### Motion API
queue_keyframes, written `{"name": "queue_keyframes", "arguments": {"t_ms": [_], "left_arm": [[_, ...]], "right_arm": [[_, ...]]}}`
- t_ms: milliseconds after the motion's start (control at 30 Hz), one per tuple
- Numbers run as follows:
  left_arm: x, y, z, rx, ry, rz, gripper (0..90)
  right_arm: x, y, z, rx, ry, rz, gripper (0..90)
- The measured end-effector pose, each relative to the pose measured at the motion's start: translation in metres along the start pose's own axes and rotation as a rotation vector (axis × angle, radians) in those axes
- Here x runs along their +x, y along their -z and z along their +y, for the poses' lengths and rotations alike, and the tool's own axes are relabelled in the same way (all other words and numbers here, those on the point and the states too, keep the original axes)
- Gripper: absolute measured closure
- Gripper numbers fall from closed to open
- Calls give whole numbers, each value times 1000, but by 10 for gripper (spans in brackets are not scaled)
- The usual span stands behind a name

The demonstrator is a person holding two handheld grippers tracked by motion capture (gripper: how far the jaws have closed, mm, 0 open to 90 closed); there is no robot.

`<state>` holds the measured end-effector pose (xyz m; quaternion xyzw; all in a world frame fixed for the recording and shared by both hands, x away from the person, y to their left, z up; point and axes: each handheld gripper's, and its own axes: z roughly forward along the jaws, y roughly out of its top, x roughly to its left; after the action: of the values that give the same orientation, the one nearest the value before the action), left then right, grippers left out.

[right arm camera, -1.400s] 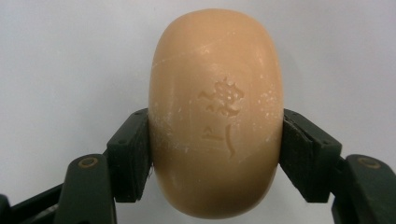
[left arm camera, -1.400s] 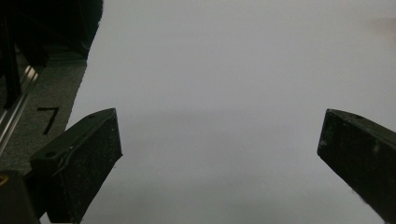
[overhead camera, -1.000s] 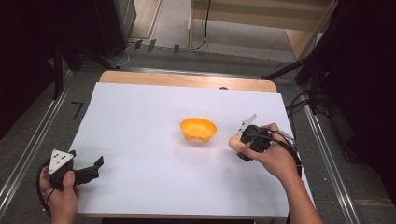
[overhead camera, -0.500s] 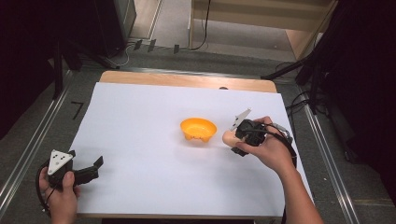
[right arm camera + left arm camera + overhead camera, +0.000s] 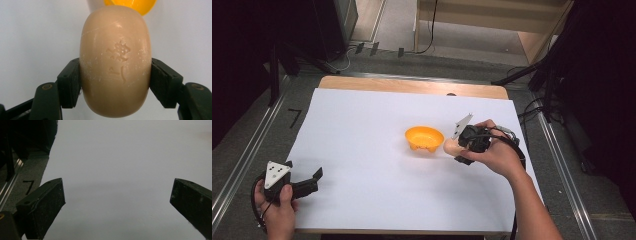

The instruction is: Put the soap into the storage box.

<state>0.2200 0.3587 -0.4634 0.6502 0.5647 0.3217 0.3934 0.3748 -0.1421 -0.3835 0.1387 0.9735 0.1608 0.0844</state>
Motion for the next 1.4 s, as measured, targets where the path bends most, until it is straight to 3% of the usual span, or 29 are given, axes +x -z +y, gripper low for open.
{"name": "queue_keyframes", "arguments": {"t_ms": [467,767,1400], "left_arm": [[1,0,0,3,4,-2,1],[1,0,0,2,8,-4,1],[2,-1,1,9,14,-10,1]], "right_arm": [[-4,1,32,-5,90,-1,335],[-8,-8,57,4,118,9,335],[-14,-24,82,14,129,28,334]]}}
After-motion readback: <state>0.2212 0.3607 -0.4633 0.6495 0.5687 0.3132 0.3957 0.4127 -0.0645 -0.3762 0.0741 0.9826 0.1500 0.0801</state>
